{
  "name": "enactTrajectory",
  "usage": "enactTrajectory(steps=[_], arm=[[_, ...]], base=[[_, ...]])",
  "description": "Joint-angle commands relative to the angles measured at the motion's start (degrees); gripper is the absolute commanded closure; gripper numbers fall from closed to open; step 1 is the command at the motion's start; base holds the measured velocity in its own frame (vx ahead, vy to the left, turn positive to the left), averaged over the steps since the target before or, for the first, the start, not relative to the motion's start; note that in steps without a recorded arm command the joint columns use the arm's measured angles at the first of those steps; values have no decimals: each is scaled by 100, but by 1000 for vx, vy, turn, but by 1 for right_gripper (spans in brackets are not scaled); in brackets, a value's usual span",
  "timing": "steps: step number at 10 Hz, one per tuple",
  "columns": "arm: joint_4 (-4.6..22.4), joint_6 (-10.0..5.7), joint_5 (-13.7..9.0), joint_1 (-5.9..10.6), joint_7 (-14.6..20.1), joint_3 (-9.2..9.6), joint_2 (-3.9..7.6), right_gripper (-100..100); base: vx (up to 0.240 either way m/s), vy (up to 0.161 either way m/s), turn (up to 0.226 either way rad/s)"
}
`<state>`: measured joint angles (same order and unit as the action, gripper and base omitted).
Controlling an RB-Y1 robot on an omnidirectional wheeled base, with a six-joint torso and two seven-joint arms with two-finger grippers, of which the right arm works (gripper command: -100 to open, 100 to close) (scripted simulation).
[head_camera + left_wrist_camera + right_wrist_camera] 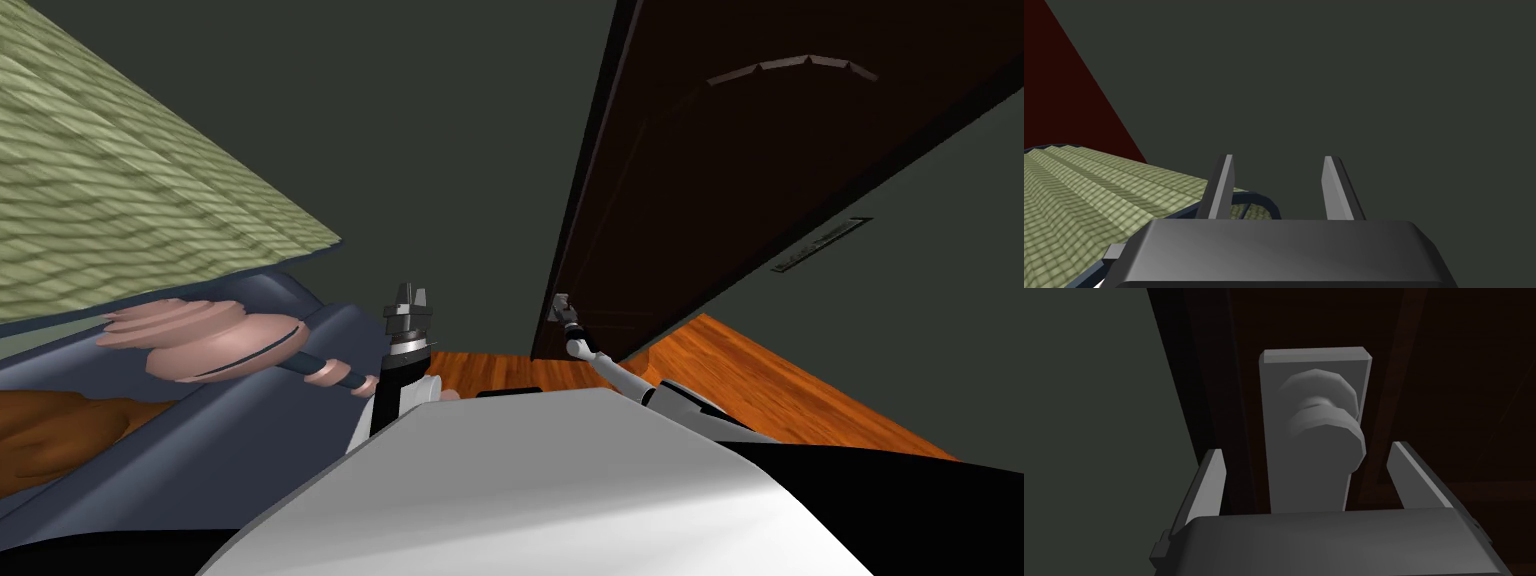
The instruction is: Pull the door open
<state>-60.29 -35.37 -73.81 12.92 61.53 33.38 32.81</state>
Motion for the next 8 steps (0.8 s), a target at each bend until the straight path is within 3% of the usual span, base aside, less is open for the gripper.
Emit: enactTrajectory(steps=[1, 2, 3, 4, 8], arm=[[53, -47, 19, -61, 209, -44, 176, -100], [97, -71, 25, -85, 309, -76, 256, -100], [122, -52, 32, -28, 282, -44, 216, -100], [122, -52, 32, -28, 282, -44, 216, 100], [122, -52, 32, -28, 282, -44, 216, 100]], base=[[129, 17, 165], [115, 18, 129], [51, 5, 22], [-6, -3, -27], [-10, -4, 1]])
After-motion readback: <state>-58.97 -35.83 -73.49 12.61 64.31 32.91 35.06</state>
